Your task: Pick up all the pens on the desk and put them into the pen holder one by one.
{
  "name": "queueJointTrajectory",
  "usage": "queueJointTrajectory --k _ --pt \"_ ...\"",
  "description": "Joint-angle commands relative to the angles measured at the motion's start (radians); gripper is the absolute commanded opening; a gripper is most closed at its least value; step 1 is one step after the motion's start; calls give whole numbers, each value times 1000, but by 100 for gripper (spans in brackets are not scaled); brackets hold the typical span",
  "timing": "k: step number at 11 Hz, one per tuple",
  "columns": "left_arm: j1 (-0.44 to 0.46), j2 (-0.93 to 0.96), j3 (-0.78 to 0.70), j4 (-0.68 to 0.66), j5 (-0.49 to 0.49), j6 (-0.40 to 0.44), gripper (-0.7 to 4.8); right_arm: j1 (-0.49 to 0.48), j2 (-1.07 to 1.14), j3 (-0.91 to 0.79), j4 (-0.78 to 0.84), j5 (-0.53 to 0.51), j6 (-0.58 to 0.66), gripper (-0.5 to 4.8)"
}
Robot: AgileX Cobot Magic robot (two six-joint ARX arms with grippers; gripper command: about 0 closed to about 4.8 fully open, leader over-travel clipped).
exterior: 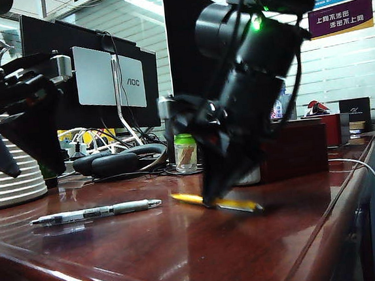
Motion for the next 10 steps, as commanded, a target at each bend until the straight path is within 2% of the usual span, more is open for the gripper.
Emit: queueJointTrajectory --k 1,2,4,7,9,10 --pt "0 -2 7 3 -3 4 479 3 -62 98 84 -102 23 -7" --pt "0 -2 7 3 -3 4 479 2 -101 131 154 -102 54 -7" --pt "0 -2 7 3 -3 4 479 -22 -208 145 394 -96 98 -7" --pt "0 -2 7 4 -4 4 479 -92 -256 142 615 -93 105 -7" --pt "0 -2 7 4 -21 4 479 -147 -253 101 774 -53 105 -7" --pt "1 -2 7 4 -22 4 479 -175 -253 22 909 -12 121 -7"
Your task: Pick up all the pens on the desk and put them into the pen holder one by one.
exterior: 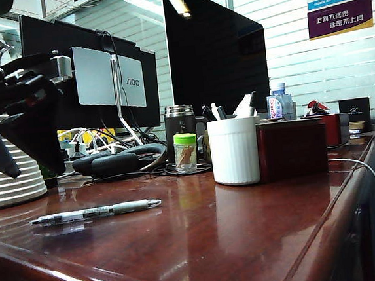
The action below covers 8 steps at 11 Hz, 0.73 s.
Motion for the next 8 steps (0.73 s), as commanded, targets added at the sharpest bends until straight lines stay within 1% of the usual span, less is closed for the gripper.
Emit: queueJointTrajectory --k 1,2,4,5,6,7,8 --pt "1 -2 7 6 -13 5 479 -56 5 -160 297 75 35 -7" --pt "1 -2 7 13 -13 5 479 -61 26 -233 354 82 34 -7" --pt "1 -2 7 34 -13 5 479 -63 92 -298 448 79 34 -7" --pt "1 -2 7 41 -13 5 479 -63 136 -306 481 79 34 -7" --pt "1 -2 7 48 -13 5 479 -63 177 -305 505 101 31 -7" --pt "1 -2 7 52 -13 5 479 -63 212 -305 542 124 6 -7" --pt "1 -2 7 60 -13 6 479 -63 247 -305 577 125 -20 -7"
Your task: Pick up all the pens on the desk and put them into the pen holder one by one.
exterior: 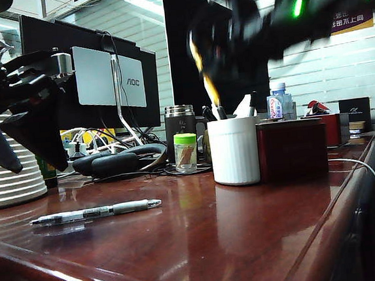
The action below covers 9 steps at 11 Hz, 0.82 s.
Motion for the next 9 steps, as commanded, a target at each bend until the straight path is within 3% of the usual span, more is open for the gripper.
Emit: queueJointTrajectory --k 1,3,7,8,9 --pt "1 -2 7 26 -3 30 479 0 44 4 92 54 -98 -7" --pt "1 -2 6 26 -28 31 479 0 44 2 -13 90 -93 -7" --pt "1 -2 6 25 -29 30 479 0 44 -46 21 108 -94 -7" --pt "1 -2 6 25 -29 31 479 0 44 -40 53 103 -94 150" --pt "1 -2 6 24 -29 31 479 0 42 -40 56 103 -94 150"
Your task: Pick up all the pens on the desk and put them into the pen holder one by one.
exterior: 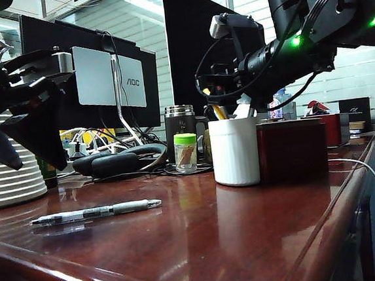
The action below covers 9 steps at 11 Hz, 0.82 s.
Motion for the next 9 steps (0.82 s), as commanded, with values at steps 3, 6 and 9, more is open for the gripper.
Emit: queueJointTrajectory --k 3,6,9 --pt "0 -2 6 9 -3 6 479 0 -31 17 25 -1 -1 185" --pt "0 -2 7 71 20 6 479 0 -174 19 -7 -1 -1 185" --pt "0 -2 8 89 231 6 479 -1 -420 18 -97 10 -7 214"
